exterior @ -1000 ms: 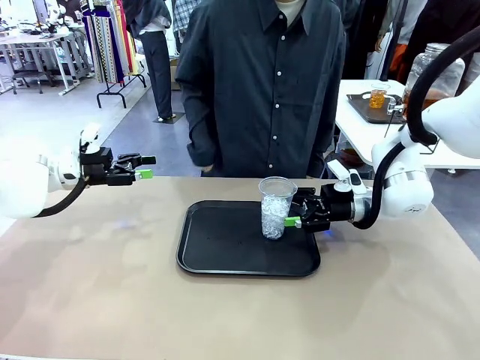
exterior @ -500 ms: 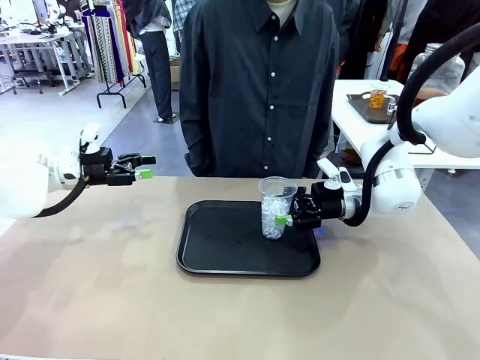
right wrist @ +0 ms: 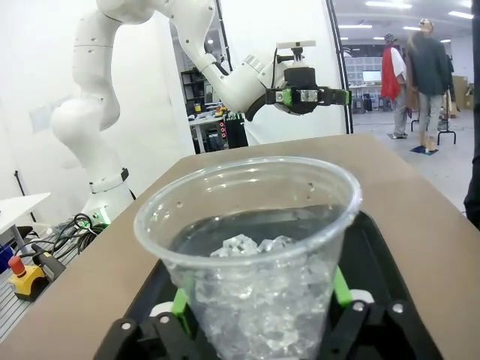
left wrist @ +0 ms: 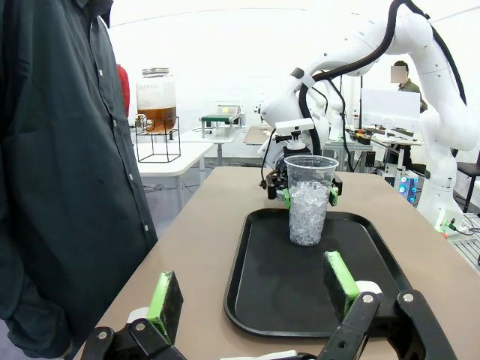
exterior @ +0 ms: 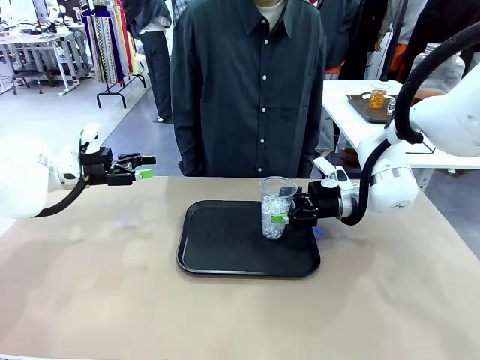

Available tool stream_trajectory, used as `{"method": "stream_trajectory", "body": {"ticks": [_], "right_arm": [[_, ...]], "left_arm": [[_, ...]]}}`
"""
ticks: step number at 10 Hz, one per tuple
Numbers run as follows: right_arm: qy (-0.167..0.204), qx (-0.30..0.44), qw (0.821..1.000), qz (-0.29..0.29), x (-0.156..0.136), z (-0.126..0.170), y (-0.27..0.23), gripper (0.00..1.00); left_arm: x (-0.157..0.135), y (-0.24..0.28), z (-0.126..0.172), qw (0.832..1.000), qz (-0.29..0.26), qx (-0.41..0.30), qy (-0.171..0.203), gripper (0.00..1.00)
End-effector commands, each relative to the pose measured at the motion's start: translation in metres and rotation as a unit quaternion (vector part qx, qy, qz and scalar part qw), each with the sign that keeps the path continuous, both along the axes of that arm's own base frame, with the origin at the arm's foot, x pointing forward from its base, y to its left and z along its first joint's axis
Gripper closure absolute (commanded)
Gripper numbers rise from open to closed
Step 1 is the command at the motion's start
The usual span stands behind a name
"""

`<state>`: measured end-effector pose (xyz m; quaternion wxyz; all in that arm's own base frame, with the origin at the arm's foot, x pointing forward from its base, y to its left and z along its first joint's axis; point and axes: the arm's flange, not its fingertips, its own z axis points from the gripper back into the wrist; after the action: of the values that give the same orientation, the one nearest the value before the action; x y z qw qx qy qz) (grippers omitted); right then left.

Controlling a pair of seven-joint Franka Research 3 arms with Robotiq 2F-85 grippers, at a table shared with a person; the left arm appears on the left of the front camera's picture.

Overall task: Pour the drink into the iced cup.
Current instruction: Pick up the iced cup indicated by the human and present it to them.

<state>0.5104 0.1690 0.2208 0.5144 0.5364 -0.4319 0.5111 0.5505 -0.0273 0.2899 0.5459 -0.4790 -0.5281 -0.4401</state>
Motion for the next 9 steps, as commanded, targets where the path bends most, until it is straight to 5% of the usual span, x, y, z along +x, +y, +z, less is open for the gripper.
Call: {"method": "stream_trajectory", "body": {"ticks": [1,5,6,9], "right_arm": [[0.004,-0.012,1.0,0.003,0.0047,0.0015,0.0059,0.19],[0.01,-0.007,1.0,0.01,0.0059,0.0024,0.0045,0.19],[0.023,-0.003,1.0,0.007,0.0069,0.0025,0.0036,0.39],[0.015,-0.001,1.0,0.006,0.0056,0.0068,0.0008,0.43]], "left_arm": [[-0.0014,-0.0003,0.0047,1.0,-0.001,-0.002,0.0,0.0],[-0.0014,-0.0003,0.0047,1.0,-0.001,-0.002,0.0,0.0],[-0.0014,-0.0003,0.0047,1.0,-0.001,-0.002,0.0,0.0],[-0.0014,-0.0003,0.0047,1.0,-0.001,-0.002,0.0,0.0]]}}
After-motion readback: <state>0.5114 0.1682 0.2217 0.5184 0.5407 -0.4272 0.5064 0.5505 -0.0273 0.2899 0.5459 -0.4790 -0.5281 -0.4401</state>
